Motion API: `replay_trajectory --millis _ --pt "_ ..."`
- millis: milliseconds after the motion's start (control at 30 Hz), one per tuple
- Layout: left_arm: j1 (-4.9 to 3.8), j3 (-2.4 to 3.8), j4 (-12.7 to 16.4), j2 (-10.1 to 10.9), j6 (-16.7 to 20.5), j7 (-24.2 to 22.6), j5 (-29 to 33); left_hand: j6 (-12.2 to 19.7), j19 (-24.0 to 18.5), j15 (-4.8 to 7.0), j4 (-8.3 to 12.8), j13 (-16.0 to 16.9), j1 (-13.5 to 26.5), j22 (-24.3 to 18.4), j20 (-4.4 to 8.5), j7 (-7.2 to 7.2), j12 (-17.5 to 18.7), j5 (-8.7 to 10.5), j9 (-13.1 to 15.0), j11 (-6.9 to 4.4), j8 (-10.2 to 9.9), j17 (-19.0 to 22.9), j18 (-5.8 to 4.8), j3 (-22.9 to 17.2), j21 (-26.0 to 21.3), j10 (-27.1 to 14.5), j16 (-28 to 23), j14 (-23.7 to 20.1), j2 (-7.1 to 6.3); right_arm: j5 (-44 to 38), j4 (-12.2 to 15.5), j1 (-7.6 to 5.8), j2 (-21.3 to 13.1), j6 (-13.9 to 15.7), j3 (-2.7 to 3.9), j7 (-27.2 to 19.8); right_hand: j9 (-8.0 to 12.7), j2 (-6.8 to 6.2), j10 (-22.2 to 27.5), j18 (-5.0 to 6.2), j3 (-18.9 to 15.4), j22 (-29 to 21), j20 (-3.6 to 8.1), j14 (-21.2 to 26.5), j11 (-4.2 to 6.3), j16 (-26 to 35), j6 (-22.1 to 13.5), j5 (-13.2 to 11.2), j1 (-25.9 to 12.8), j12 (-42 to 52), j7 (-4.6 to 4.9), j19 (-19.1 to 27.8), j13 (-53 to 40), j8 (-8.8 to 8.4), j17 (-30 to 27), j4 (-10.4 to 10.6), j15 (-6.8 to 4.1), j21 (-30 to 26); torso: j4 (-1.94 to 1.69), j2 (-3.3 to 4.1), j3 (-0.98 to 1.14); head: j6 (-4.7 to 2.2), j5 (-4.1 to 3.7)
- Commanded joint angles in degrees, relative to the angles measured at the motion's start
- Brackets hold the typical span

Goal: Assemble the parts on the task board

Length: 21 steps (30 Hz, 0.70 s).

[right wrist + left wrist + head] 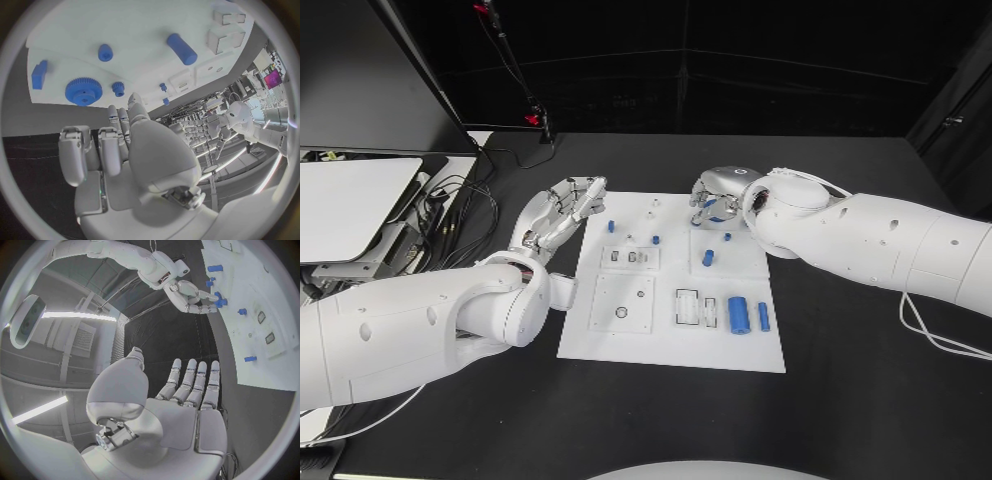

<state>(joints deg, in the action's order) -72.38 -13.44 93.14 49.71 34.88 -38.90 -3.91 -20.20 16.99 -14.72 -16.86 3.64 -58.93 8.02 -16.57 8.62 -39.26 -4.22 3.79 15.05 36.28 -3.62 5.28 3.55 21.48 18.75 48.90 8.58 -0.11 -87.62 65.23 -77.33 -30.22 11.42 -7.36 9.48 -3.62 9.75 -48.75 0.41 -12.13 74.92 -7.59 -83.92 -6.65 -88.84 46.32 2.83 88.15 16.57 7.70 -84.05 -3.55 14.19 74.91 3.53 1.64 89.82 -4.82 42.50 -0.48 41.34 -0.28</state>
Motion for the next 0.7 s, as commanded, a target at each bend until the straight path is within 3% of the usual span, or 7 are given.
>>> replay_trajectory --millis 33,333,700 --pt "-0.14 0.06 0.1 0.1 -0.7 -16.9 -0.5 -0.5 0.2 -0.05 0.0 0.0 -0.2 -0.1 -0.02 8.30 0.3 -0.28 -0.1 0.04 -0.4 0.0 0.50 -0.3 0.2 0.6 -0.4 0.5 0.85 -0.6 -0.2 -0.03 0.3 -2.5 0.05 0.9 -0.1 0.18 -0.4 -0.27 0.0 14.5 -0.50 -4.6 0.08 0.4 0.5 -0.1 0.9 -0.5 -0.12 -5.5 0.0 -0.48 8.0 -0.1 0.11 0.0 0.05 -0.05 -0.05 0.24 -0.19" --pt "-0.21 0.06 0.1 0.1 -0.7 -16.8 -0.5 -0.6 0.2 -0.05 0.0 0.0 -0.3 -0.1 0.00 8.29 0.4 -0.53 0.0 0.02 -0.5 0.0 0.49 -0.2 0.2 0.7 -0.5 0.5 1.34 -0.6 -1.0 0.32 1.1 -4.5 0.05 1.6 -0.1 0.66 -1.1 -0.24 0.4 14.4 -0.44 -4.6 0.22 0.4 0.9 -0.1 1.6 -0.9 -0.28 -5.4 -0.1 -1.14 8.1 -0.3 0.06 -0.1 0.09 -0.07 -0.03 0.64 0.05" --pt "-0.25 0.06 0.2 0.1 -0.8 -16.8 -0.5 -0.7 0.1 -0.05 0.1 0.0 -0.4 -0.1 0.01 8.29 0.5 -0.96 0.0 0.02 -0.6 0.0 0.48 0.0 0.2 0.8 -0.5 0.5 1.60 -0.6 -2.9 0.73 2.6 -4.6 0.05 2.2 -0.1 1.40 -1.3 -0.18 1.0 14.2 -0.48 -4.6 0.27 0.4 1.2 -0.1 2.5 -1.8 -0.45 -5.3 0.0 -2.00 8.2 -0.6 0.13 -0.1 0.04 -0.11 -0.03 1.03 0.19"
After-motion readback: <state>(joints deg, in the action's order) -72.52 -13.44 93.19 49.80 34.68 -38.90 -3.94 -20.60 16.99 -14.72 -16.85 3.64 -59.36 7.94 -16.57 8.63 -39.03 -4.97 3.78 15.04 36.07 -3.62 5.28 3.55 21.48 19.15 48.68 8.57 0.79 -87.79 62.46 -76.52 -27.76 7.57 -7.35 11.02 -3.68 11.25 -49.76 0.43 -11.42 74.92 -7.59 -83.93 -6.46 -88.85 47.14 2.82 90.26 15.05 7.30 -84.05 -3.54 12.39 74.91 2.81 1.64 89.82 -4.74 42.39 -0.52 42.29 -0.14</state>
